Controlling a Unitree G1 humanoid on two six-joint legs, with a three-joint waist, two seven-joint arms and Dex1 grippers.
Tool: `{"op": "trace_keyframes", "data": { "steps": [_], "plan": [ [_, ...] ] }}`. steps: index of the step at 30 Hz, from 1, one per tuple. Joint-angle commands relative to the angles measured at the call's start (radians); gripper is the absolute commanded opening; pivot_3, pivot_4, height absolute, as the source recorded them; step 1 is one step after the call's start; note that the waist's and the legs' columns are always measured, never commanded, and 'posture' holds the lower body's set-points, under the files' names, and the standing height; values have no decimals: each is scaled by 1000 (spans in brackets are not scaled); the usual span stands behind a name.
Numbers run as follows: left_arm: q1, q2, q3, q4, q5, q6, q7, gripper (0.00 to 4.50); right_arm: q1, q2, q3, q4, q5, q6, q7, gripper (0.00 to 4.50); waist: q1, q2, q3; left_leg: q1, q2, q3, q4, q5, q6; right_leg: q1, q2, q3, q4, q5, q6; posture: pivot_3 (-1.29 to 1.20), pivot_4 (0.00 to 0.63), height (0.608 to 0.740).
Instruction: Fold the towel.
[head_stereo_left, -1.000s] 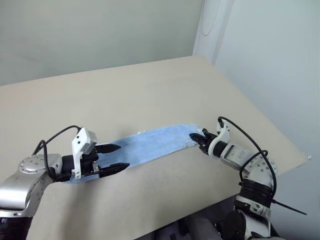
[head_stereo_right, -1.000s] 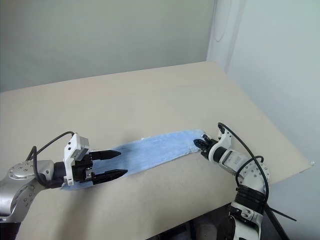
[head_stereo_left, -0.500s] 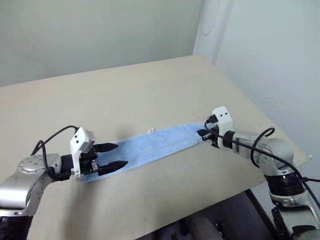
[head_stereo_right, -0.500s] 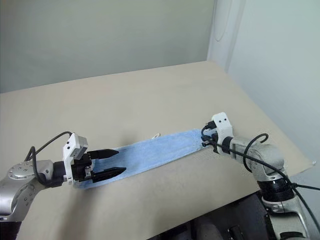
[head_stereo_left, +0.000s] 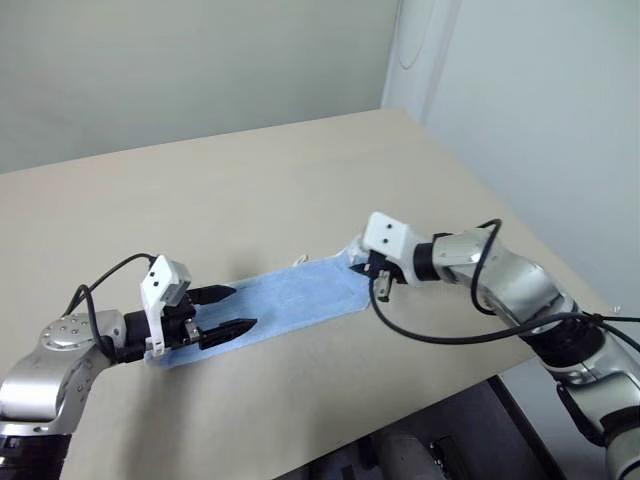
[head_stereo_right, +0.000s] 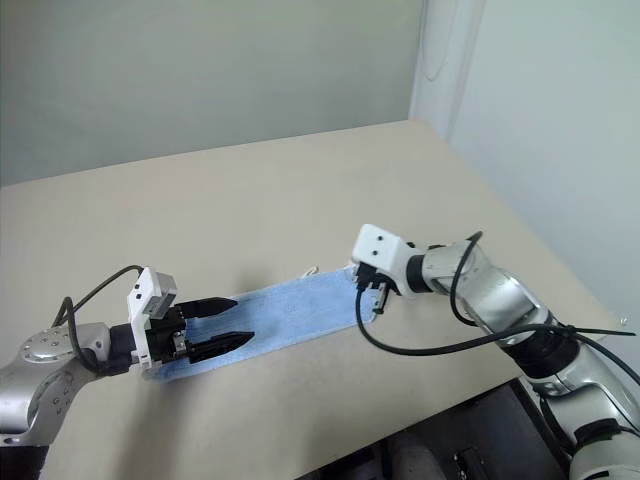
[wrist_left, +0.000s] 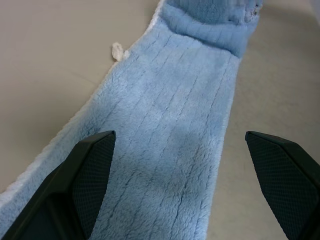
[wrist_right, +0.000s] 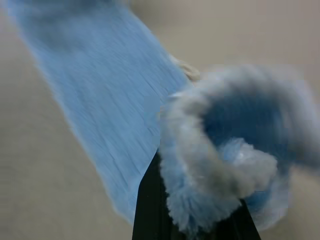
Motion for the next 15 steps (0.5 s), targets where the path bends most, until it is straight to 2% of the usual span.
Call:
{"op": "trace_keyframes", "data": {
  "steps": [1,6,15],
  "plan": [
    [1,-5,17,-23,-5,-21,5,4500,-34,44,44,49,-60,-55,54,16,1,0,0,0,0,0,0,0,0,0,0,0,1,0,0,0,150,740],
    [12,-11,25,-37,-8,-17,14,4500,-27,95,82,131,-121,-104,103,16,3,0,0,0,0,-1,0,0,0,0,0,0,1,2,-4,0,150,740],
    [33,-11,33,-51,-19,-14,29,4500,-28,223,65,207,-154,-85,110,16,0,0,0,1,0,-1,0,0,-1,-1,0,0,4,4,-6,0,150,740]
  ]
}}
